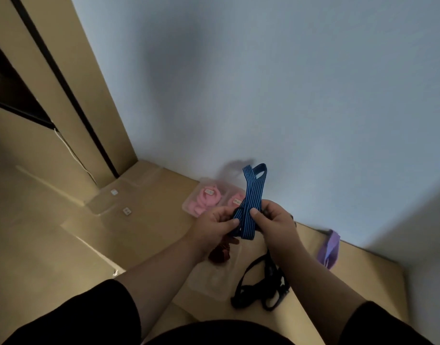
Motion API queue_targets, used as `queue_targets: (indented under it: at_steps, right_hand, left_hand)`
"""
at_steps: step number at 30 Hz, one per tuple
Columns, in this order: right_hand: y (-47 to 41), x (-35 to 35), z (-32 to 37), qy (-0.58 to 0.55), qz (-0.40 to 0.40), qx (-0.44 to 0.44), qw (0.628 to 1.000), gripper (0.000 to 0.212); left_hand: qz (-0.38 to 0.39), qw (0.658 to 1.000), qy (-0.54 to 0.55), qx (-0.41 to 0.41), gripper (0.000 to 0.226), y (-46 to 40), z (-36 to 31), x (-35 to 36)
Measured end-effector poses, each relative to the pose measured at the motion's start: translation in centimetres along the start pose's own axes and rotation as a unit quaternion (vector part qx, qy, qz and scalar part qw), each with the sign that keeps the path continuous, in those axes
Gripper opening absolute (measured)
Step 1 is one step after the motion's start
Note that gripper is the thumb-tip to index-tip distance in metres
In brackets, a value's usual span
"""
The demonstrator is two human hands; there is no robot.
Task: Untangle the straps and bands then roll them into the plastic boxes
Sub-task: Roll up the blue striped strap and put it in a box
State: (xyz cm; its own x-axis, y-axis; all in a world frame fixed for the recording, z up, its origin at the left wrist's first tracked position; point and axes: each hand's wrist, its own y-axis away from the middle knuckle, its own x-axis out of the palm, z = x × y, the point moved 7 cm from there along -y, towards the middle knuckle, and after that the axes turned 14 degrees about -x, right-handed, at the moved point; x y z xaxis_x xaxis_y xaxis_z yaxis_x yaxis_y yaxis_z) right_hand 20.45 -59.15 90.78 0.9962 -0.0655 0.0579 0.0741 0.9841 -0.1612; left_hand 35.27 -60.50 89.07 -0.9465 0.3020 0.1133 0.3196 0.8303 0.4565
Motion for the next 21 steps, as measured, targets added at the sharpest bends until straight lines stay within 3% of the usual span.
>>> queue_targets:
  at_steps: [8,21]
  right_hand:
    - [0.4,5.3,0.0,0.01,0.006,0.028,1.0,0.017]
    - [5.5,20.0,-0.9,0.078,0.084,0.093,0.989,0.029]
  left_hand:
    - [-0.086,0.996,0.028,0.014,0.02,3.4,-0.1,-7.3]
    - [-0.092,0.991,0.043,0.081,0.016,13.0,-1.4,-19.2]
